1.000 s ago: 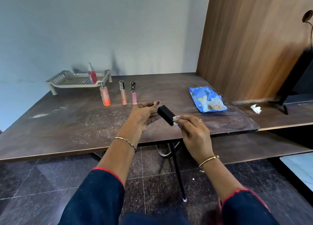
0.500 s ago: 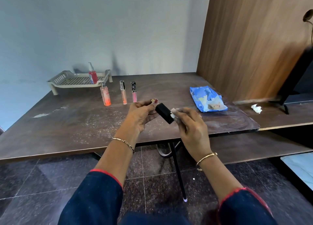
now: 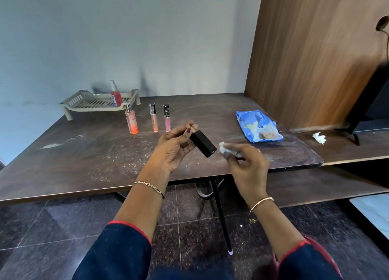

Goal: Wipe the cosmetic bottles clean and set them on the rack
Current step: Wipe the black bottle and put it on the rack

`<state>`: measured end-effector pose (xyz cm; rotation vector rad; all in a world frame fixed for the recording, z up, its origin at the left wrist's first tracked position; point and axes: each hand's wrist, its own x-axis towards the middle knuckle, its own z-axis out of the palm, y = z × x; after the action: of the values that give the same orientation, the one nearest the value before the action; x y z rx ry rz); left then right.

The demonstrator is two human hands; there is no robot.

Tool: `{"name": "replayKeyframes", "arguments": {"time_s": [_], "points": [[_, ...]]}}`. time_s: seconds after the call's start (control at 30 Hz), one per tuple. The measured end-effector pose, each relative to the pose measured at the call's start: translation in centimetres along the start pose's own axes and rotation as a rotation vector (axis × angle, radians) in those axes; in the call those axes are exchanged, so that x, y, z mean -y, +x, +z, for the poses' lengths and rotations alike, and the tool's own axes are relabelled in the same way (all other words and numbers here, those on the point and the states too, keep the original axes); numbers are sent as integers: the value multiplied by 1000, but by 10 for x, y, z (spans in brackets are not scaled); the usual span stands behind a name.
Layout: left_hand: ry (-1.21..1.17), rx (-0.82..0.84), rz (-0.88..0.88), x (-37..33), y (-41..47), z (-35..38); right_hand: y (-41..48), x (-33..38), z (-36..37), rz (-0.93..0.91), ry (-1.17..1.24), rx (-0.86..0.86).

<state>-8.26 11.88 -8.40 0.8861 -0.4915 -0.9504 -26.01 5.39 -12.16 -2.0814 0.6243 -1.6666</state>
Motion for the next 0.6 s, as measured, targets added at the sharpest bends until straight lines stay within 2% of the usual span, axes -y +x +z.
{"name": "replayKeyframes", "arguments": {"time_s": [0.03,0.1,0.33,0.43,0.5,0.6], "points": [[2,24,0,0,-1,0,6,2,0,106,77,-22],[7,62,-2,1,-3,2,18,6,2,131,79,21],[-43,52,28,7,-6,12,21,13,26,-303,-237,284],[-105,28,50,5,-7,9,7,7,21,-403,-323,350],[-128,27,61,4,-7,6,-1,3,16,-406,-329,377],[-226,57,73,5,-8,5,-10,3,12,-286,-153,259]]}}
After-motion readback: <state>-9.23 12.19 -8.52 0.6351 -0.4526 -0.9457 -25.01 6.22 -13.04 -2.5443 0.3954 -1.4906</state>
